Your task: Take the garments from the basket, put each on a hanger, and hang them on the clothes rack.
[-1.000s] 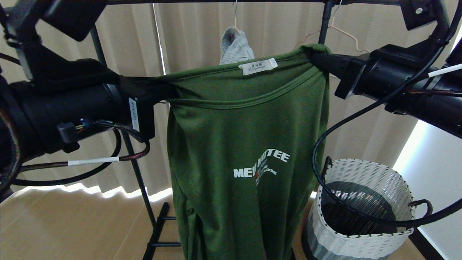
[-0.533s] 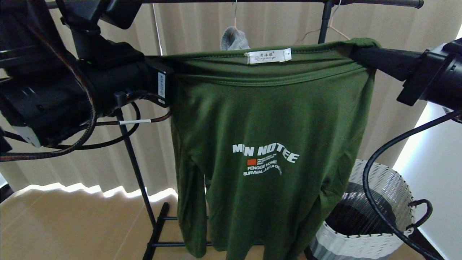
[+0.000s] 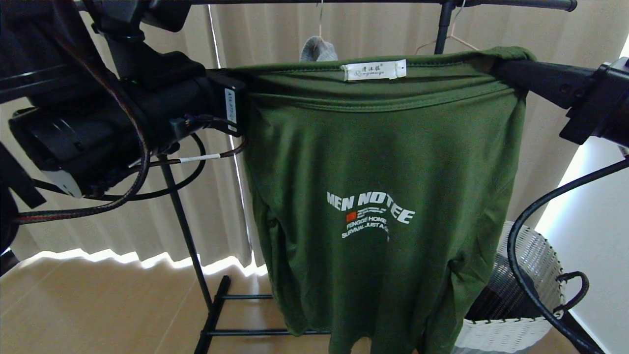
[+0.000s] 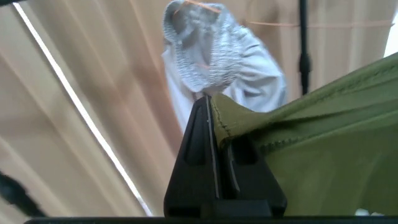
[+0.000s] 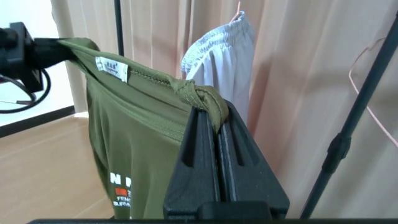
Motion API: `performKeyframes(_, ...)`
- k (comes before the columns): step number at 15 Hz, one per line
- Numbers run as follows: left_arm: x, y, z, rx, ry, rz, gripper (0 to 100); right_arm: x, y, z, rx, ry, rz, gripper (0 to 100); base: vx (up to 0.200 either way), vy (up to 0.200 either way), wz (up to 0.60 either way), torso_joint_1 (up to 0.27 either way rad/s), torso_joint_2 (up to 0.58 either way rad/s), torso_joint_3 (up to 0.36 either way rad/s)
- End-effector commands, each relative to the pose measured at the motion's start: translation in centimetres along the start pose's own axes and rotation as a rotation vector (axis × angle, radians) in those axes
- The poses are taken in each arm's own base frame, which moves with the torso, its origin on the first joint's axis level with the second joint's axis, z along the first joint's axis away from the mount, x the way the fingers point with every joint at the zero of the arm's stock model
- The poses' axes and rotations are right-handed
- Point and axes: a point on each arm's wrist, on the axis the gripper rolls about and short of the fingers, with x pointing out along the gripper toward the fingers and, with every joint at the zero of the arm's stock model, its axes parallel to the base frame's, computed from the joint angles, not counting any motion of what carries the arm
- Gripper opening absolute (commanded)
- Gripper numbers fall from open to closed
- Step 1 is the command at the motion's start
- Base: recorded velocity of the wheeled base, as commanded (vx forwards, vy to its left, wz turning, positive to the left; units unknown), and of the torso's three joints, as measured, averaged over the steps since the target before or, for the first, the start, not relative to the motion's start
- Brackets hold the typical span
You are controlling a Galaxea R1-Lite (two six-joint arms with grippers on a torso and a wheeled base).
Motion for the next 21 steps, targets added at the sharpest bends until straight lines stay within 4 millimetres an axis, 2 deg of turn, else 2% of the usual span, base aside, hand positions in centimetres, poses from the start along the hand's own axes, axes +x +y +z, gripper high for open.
performKeyframes(1, 0.2, -0.7, -0.1, -0.012, 0.005, -0.021, 0, -1.1, 0.2, 0.0, -0.001, -0.004, 0.003, 0, 0.0, 0.0, 0.0, 0.0, 0.0, 0.0)
performKeyframes(4, 1.4, -1.3, -0.4, -0.014, 0.014, -0.026, 0, -3.0, 0.5, 0.3, -0.004, -0.02, 0.006, 0, 0.0, 0.0, 0.0, 0.0, 0.0, 0.0)
performKeyframes(7, 3.4, -1.8, -0.5, -0.015, 0.028, 0.05, 0, -5.7, 1.2, 0.8, 0.003, 0.005, 0.033, 0, 0.0, 0.0, 0.0, 0.0, 0.0, 0.0)
performKeyframes(10, 4.4, -2.6, -0.2, -0.023, 0.016, 0.039, 0, -6.9, 2.2, 0.4, 0.015, 0.037, 0.096, 0, 0.0, 0.0, 0.0, 0.0, 0.0, 0.0)
performKeyframes(21, 4.4, -3.1, -0.1, -0.022, 0.019, 0.027, 0, -6.9, 2.5, -0.5, 0.019, 0.068, 0.115, 0, 0.0, 0.0, 0.0, 0.0, 0.0, 0.0)
